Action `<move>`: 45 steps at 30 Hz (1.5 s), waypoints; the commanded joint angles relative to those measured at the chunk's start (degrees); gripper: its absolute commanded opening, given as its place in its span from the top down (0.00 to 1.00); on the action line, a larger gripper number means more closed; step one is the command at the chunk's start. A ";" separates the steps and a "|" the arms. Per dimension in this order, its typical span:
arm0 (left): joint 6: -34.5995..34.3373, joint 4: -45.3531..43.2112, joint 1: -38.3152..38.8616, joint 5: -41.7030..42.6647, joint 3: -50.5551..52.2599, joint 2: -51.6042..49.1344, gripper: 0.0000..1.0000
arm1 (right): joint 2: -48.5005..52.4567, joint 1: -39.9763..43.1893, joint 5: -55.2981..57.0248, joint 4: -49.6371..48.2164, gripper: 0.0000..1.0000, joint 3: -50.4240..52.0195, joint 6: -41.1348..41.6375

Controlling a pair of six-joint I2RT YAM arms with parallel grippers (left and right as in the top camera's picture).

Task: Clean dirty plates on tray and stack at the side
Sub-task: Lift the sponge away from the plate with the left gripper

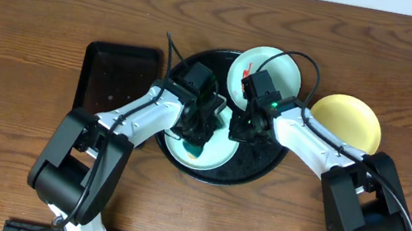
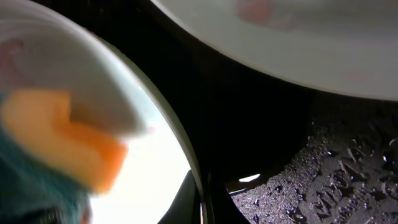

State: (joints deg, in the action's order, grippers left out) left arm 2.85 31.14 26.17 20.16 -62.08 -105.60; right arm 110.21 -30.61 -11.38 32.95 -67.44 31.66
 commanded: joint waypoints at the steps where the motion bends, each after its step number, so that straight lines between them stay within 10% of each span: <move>1: -4.22 -3.61 -0.39 -11.06 0.57 -0.68 0.93 | 1.46 -0.24 1.90 0.04 0.99 0.11 1.05; 7: -13.07 -3.21 -1.46 -24.00 -4.07 0.83 0.93 | 1.46 -0.24 1.95 0.22 0.99 0.11 1.05; 22: -19.26 11.87 -9.97 -24.74 -15.45 14.53 0.93 | -4.00 -0.98 1.81 2.69 0.99 -0.13 -3.39; 45: -19.28 13.42 -11.15 -24.72 -14.73 14.43 0.92 | -23.85 -20.96 66.58 6.58 0.99 -0.13 -17.35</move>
State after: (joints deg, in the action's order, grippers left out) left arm -15.70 44.16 15.09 -3.42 -76.84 -90.96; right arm 86.94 -48.69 41.54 40.53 -67.37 20.23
